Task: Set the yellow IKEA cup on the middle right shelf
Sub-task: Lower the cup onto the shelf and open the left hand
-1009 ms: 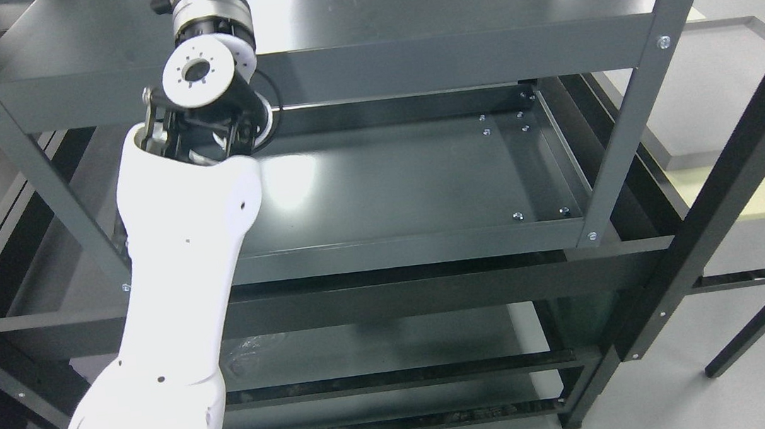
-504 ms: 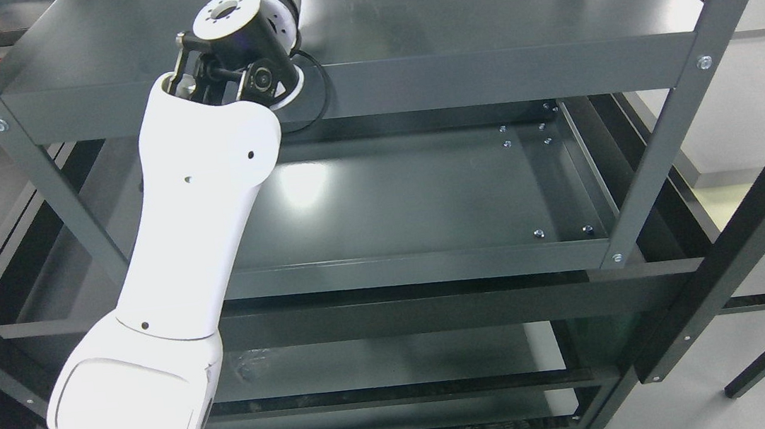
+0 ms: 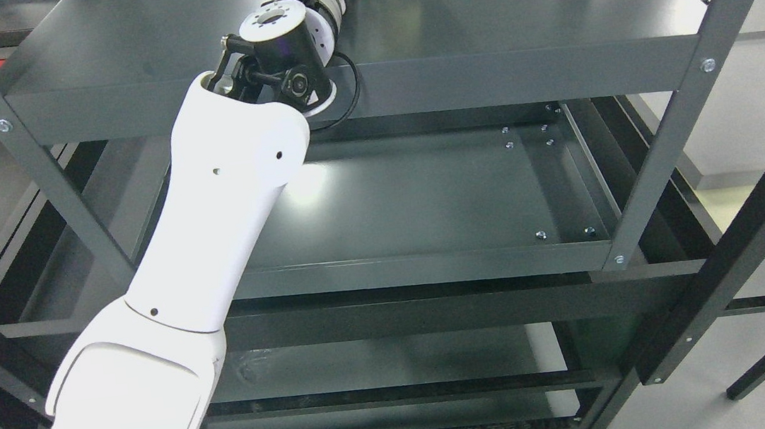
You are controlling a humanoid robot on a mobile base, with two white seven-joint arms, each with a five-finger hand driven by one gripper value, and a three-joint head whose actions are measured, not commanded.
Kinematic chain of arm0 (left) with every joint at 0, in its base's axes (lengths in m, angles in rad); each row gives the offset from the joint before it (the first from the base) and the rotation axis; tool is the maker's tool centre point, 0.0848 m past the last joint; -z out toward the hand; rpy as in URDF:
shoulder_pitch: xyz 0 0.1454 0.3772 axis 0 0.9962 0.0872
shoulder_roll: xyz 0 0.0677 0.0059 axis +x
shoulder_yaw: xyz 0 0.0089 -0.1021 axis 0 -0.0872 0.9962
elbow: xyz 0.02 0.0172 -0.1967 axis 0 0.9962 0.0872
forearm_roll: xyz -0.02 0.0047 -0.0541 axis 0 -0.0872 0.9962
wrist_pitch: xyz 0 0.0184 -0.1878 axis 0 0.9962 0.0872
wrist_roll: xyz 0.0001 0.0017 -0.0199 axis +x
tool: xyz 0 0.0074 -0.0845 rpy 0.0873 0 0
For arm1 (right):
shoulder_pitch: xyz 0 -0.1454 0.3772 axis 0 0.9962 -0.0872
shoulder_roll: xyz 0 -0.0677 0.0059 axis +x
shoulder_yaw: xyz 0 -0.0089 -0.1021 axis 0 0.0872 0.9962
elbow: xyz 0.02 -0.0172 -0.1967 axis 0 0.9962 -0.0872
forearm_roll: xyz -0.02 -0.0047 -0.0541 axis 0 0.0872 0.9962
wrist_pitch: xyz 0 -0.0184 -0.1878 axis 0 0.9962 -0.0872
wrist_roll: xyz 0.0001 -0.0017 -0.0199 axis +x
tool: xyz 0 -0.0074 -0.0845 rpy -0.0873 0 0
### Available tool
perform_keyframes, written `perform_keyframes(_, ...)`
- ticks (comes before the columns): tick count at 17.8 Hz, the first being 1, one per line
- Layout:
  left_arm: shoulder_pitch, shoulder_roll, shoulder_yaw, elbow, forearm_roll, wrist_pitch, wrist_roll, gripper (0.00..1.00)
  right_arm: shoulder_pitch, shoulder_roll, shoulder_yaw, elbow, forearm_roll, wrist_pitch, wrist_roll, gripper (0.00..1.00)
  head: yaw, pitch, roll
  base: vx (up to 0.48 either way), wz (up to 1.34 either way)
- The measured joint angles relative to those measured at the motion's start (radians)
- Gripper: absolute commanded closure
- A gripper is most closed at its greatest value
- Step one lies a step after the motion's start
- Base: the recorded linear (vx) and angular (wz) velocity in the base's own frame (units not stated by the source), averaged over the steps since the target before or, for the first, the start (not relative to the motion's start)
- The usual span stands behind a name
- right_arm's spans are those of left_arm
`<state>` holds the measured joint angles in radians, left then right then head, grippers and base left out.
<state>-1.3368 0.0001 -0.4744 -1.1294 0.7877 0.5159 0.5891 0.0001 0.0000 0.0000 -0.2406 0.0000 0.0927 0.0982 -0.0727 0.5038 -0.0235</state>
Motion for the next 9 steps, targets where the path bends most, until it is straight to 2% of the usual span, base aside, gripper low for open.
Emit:
perform_keyframes(4,-0.007,0.000,-0.037,0.016,-0.033,-0.002,-0.004,0.13,0.000,0.000,0.000,0.000,0.000,0.000,0.000,0.01,0.0000,0.000,0.000,0.000,0.00)
perform_keyframes(9,-0.010,0.000,-0.063,0.013,-0.095,0.013,-0.004,0.06,0.000,0.000,0.000,0.000,0.000,0.000,0.000,0.01,0.0000,0.000,0.000,0.000,0.00)
